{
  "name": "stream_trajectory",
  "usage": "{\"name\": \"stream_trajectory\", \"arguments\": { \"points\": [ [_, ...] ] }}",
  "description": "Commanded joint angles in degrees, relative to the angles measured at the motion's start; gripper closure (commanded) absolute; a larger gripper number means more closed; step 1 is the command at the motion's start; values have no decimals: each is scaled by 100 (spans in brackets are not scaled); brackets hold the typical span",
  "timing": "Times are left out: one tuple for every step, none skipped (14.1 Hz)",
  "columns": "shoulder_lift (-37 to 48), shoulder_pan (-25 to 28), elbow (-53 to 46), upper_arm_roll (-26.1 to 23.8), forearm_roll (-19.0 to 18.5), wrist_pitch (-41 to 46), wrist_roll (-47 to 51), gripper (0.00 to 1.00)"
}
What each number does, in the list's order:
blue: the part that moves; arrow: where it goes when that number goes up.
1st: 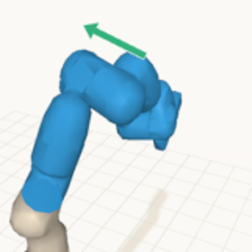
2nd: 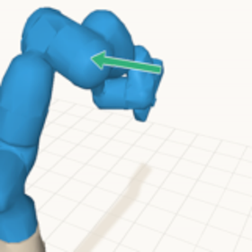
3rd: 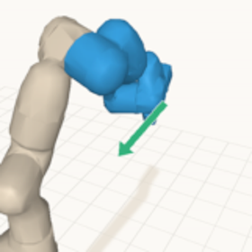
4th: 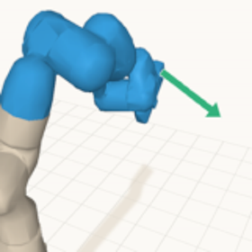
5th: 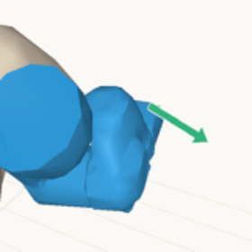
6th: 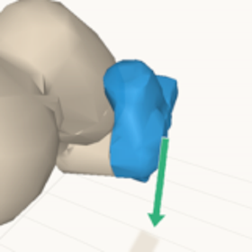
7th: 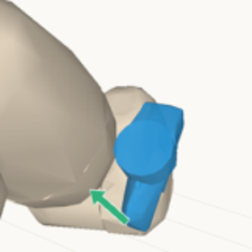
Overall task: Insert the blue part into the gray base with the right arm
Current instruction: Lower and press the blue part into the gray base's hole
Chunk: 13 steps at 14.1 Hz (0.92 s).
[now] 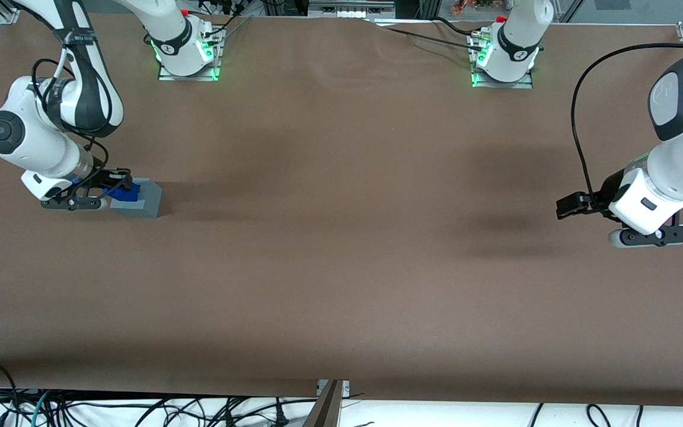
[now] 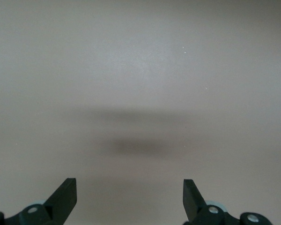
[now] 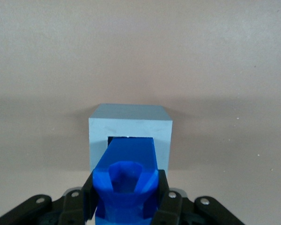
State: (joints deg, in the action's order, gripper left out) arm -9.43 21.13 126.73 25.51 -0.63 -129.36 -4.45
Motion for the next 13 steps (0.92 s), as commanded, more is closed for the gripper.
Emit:
{"name": "stream_trajectory", "arguments": {
  "points": [
    [-41,5,80,33,71,-28,-65,78],
    [-41,5,71,33,71,-28,-39,78],
    [-32,14,71,33,71,-28,-4,78],
    [-41,22,71,33,71,-28,5,78],
    [-41,22,63,25,71,-37,14,78],
    [-32,31,62,7,71,-37,31,78],
    [-32,57,62,-2,71,-37,101,78],
    [-32,66,62,-2,71,-28,171,78],
    [-32,75,62,-11,71,-37,172,78],
    [-32,75,62,-11,71,-37,172,78],
    [-32,75,62,-11,71,-37,172,78],
    [-32,75,62,-11,71,-37,172,78],
    [-32,75,54,-11,71,-37,172,78]
  ]
}}
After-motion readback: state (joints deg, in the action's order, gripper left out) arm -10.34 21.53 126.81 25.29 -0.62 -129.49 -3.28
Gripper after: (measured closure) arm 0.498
